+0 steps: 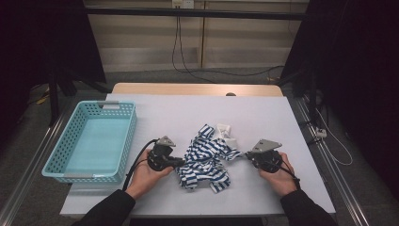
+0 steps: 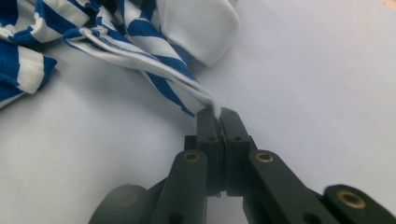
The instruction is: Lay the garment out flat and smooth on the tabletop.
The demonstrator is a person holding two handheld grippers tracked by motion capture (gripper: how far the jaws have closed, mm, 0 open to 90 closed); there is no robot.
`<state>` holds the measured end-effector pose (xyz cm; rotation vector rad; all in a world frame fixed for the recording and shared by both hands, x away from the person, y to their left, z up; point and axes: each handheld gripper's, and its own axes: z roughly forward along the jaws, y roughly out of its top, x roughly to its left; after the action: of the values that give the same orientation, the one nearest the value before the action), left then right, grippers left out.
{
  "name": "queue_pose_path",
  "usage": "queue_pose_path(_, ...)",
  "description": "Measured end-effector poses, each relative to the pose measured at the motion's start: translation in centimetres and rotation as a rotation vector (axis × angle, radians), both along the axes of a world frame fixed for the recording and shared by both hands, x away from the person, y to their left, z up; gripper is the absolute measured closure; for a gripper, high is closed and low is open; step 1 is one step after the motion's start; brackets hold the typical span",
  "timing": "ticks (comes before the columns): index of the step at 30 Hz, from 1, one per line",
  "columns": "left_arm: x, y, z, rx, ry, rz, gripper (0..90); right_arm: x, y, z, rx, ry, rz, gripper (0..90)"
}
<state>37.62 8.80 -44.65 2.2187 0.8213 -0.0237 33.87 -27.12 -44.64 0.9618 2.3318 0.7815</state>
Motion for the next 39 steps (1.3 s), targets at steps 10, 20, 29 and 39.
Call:
queue_pose_path(10, 0.5, -0.2, 1.5, -0.033, -0.091, 0.053, 62.7, -1.4, -0.1, 1.6, 0.214, -0.034, 0.034, 62.2)
queue_pose_path(20, 4.7, -3.3, 2.6, -0.081, -0.151, 0.068, 60.1, 2.1, -1.2, 1.1, 0.263, 0.009, -0.104, 68.7)
queue_pose_path(29, 7.8, -6.8, 1.5, -0.053, -0.137, 0.078, 56.4, 2.3, -0.3, -0.2, 0.201, 0.083, -0.075, 68.0)
queue_pose_path(39, 7.8, -9.0, 0.1, 0.03, -0.176, 0.039, 54.1, 2.3, -0.1, -0.7, 0.211, 0.127, -0.062, 81.6)
